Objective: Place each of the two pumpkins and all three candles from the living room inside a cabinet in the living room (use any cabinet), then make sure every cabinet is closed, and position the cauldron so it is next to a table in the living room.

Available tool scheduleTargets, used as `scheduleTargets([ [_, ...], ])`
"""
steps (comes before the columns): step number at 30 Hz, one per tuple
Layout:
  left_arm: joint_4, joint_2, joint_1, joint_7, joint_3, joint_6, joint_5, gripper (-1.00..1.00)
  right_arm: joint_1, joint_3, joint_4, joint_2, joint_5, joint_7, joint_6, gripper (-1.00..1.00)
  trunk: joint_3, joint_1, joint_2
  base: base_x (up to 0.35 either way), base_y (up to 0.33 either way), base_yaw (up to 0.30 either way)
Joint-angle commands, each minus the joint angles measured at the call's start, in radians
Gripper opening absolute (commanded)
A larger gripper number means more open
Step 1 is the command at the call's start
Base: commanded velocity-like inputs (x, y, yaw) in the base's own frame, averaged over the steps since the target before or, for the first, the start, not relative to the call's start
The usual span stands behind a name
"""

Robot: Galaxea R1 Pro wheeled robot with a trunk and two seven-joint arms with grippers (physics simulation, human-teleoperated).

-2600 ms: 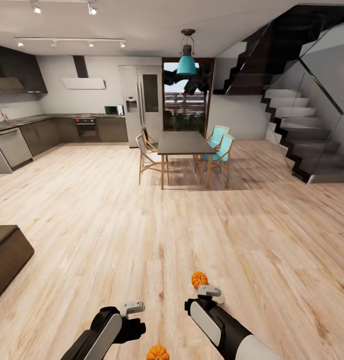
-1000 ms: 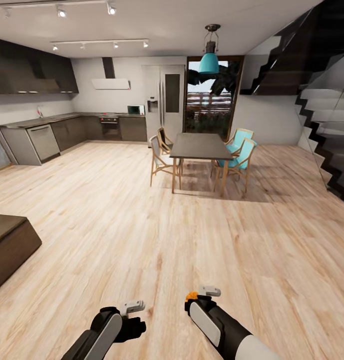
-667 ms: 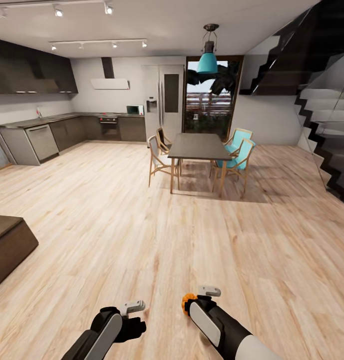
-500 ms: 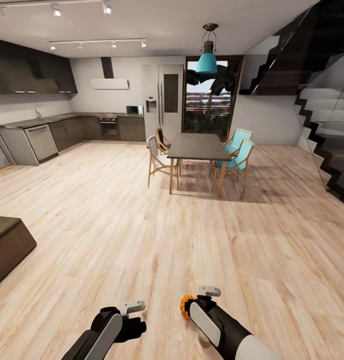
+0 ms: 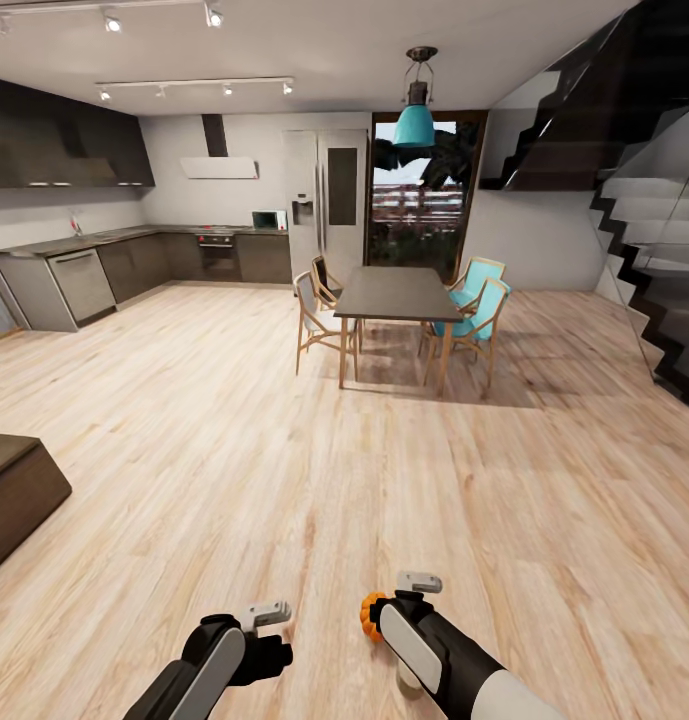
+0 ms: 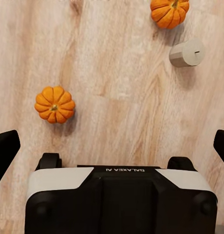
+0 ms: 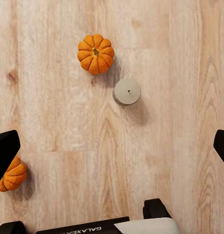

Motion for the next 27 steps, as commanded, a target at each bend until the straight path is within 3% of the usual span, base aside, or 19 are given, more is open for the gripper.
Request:
scheduleTargets([
  [1, -0.001, 0.001, -0.001, 0.010, -0.003, 0.001, 0.010, 1.00, -0.001, 0.004, -0.001, -0.001, -0.005, -0.007, 0.004, 1.00, -0.001, 0.000, -0.001, 0.031, 0.000, 0.000],
  [8, -0.001, 0.000, -0.001, 0.010, -0.002, 0.001, 0.011, 1.00, -0.001, -0.002, 0.003, -0.003, -0.007, -0.001, 0.002, 1.00, -0.001, 0.000, -0.001, 0.008, 0.000, 0.000],
  [10, -0.001, 0.000, -0.001, 0.010, -0.002, 0.001, 0.011, 1.00, -0.005, -0.006, 0.014, -0.016, -0.010, 0.000, 0.003, 1.00, -0.001, 0.000, -0.001, 0.001, 0.000, 0.000],
  [11, -0.001, 0.000, -0.001, 0.010, -0.002, 0.001, 0.011, 1.00, -0.006, -0.008, 0.049, -0.034, -0.017, 0.001, 0.003, 1.00, -0.001, 0.000, -0.001, 0.000, 0.000, 0.000],
  [15, -0.001, 0.001, -0.001, 0.010, -0.002, 0.001, 0.011, 1.00, -0.024, -0.031, 0.206, -0.061, -0.022, 0.006, -0.018, 1.00, -0.001, 0.000, -0.001, 0.000, 0.000, 0.000],
  [18, -0.002, 0.001, -0.001, 0.010, -0.001, 0.001, 0.011, 1.00, -0.031, -0.043, 0.249, -0.076, -0.020, 0.008, -0.040, 1.00, -0.001, 0.000, -0.001, 0.000, 0.000, 0.000],
  [27, -0.001, 0.001, -0.001, 0.010, -0.002, 0.001, 0.010, 1.00, -0.035, -0.042, 0.270, -0.080, -0.007, 0.011, -0.111, 1.00, -0.001, 0.000, -0.001, 0.000, 0.000, -0.007],
])
